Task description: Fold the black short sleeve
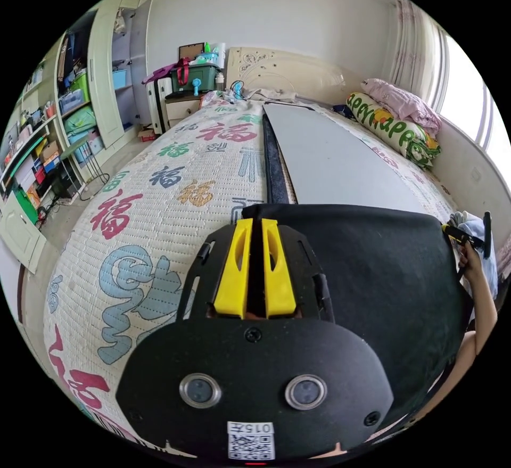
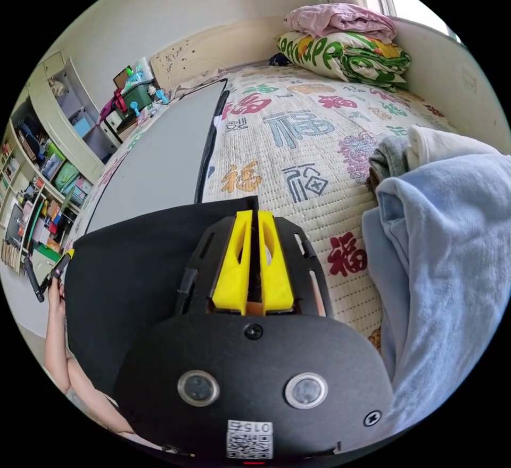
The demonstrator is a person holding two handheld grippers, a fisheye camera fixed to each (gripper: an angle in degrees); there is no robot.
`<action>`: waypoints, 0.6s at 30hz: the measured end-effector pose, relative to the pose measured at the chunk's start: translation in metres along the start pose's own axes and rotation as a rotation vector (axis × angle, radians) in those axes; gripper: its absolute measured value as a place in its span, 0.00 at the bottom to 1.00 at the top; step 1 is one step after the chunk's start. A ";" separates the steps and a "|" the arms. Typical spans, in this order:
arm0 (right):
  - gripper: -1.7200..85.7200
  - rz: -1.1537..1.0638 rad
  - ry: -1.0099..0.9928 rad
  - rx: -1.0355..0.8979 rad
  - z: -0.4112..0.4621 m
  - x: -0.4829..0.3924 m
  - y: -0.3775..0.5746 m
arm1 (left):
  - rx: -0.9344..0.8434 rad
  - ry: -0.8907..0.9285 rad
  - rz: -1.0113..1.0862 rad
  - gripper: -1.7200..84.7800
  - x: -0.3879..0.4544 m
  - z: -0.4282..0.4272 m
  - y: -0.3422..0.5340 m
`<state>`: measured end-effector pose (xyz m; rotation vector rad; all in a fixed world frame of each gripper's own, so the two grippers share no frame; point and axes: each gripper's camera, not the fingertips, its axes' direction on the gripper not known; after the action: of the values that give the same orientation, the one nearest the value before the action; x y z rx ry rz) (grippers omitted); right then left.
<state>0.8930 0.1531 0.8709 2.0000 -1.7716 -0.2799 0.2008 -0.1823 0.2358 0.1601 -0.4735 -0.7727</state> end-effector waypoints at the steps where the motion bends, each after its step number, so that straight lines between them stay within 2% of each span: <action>1: 0.06 0.009 -0.016 -0.001 0.000 0.004 0.002 | 0.005 0.011 -0.006 0.08 -0.004 -0.002 -0.001; 4: 0.07 0.062 -0.109 0.070 -0.017 0.027 0.014 | 0.047 0.028 -0.110 0.12 -0.037 -0.027 -0.007; 6: 0.07 0.056 -0.069 0.134 -0.041 0.034 0.026 | 0.096 0.031 -0.147 0.13 -0.051 -0.055 -0.012; 8: 0.07 -0.038 0.079 0.256 -0.082 0.023 0.050 | 0.169 0.060 -0.163 0.13 -0.060 -0.086 -0.015; 10: 0.07 -0.097 0.143 0.370 -0.114 0.007 0.071 | 0.207 0.102 -0.189 0.13 -0.070 -0.110 -0.016; 14: 0.07 -0.171 0.065 0.596 -0.171 -0.035 0.110 | 0.197 0.153 -0.196 0.13 -0.076 -0.124 -0.020; 18: 0.08 -0.285 -0.023 0.478 -0.190 -0.067 0.142 | 0.172 0.269 -0.132 0.12 -0.071 -0.133 -0.033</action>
<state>0.8398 0.2455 1.0928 2.5979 -1.6783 0.0427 0.1979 -0.1602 0.0830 0.4535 -0.2748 -0.8255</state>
